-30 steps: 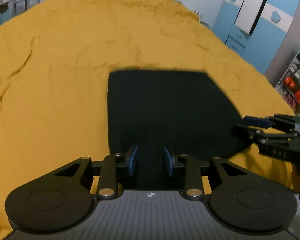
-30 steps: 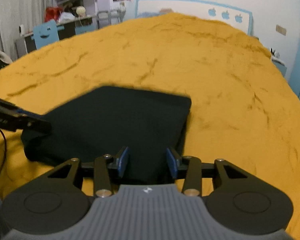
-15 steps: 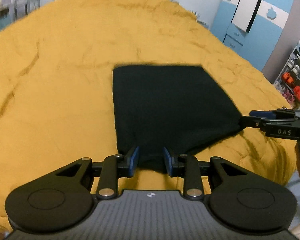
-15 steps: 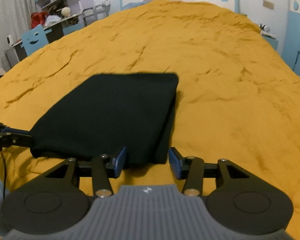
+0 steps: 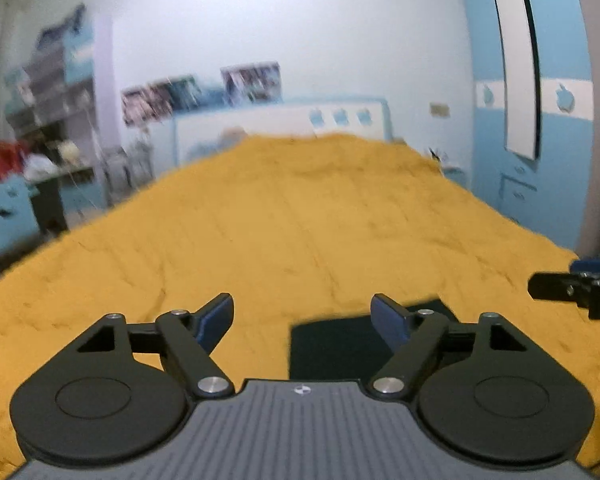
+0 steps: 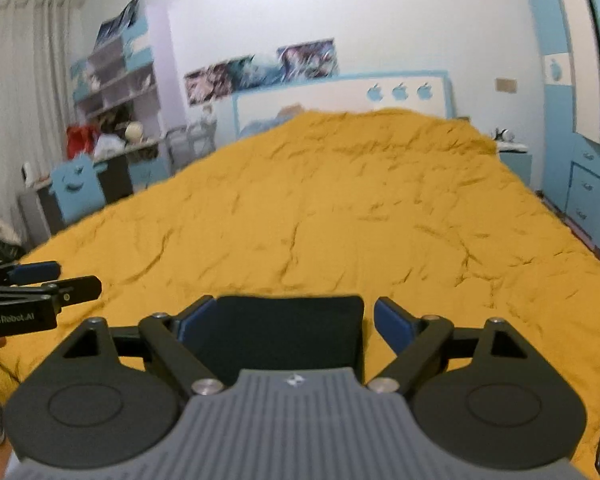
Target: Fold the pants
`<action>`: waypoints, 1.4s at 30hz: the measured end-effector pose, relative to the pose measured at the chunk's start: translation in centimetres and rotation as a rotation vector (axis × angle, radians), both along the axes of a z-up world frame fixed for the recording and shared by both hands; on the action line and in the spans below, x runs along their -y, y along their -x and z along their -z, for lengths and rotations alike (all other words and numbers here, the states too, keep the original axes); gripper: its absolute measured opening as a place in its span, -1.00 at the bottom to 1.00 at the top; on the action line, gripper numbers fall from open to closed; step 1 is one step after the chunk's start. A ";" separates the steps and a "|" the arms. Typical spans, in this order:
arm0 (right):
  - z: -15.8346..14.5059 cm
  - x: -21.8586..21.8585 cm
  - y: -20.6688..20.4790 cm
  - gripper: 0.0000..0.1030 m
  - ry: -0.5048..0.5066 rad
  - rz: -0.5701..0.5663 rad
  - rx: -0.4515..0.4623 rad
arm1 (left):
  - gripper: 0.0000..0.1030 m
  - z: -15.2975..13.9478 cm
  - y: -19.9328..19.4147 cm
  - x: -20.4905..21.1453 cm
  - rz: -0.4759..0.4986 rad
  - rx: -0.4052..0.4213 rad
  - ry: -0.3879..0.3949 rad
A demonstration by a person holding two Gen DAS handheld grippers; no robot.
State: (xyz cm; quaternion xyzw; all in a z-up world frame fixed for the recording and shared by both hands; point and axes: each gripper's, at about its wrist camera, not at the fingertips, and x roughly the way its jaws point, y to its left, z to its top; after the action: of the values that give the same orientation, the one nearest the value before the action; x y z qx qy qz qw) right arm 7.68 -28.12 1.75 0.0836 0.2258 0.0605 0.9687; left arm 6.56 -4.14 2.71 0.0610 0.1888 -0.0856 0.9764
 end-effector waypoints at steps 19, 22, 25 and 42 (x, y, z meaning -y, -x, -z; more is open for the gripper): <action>5.0 -4.2 4.3 0.59 0.090 -0.034 -0.251 | 0.92 4.6 1.9 1.9 -0.121 -0.241 -0.098; 6.0 -4.5 4.3 0.59 0.107 -0.030 -0.284 | 0.92 5.5 2.2 1.7 -0.115 -0.295 -0.099; 6.6 -4.6 4.2 0.59 0.105 -0.030 -0.313 | 0.92 6.2 2.7 1.6 -0.115 -0.315 -0.109; 6.6 -4.5 3.8 0.59 0.106 -0.013 -0.327 | 0.92 6.7 3.2 1.6 -0.122 -0.349 -0.115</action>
State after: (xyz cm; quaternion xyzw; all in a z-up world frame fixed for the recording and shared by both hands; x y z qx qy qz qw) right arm 3.85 -23.64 -4.82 0.0398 0.3840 0.0403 0.9216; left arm 3.39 -5.70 -4.01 0.0893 0.3632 -0.0247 0.9271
